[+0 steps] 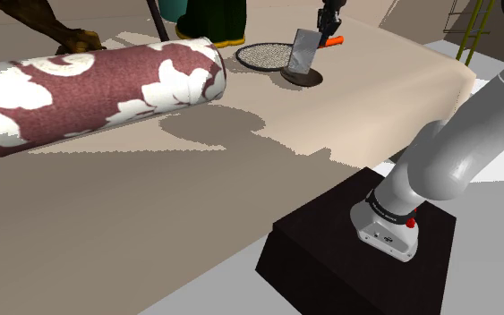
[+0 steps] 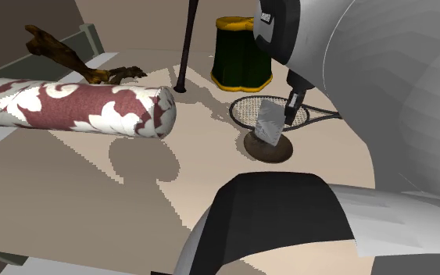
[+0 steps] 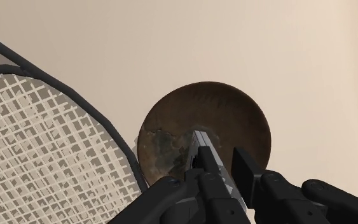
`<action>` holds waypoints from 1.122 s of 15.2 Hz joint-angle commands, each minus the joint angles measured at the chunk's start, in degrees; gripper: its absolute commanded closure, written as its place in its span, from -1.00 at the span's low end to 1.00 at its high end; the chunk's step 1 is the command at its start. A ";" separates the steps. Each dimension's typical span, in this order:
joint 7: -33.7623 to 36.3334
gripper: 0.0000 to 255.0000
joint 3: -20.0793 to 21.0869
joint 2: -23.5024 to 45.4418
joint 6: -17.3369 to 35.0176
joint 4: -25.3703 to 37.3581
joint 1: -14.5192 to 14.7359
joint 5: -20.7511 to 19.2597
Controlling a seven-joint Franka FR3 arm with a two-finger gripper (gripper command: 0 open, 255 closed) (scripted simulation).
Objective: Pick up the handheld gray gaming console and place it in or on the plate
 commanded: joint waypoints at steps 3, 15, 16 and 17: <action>0.00 -1.00 0.00 -0.01 0.01 0.01 0.00 0.00; -0.51 -1.00 -0.02 1.23 -7.44 8.56 0.11 0.64; -0.51 -1.00 -0.02 1.23 -7.44 8.56 0.11 0.64; -0.51 -1.00 -0.02 1.23 -7.44 8.56 0.11 0.64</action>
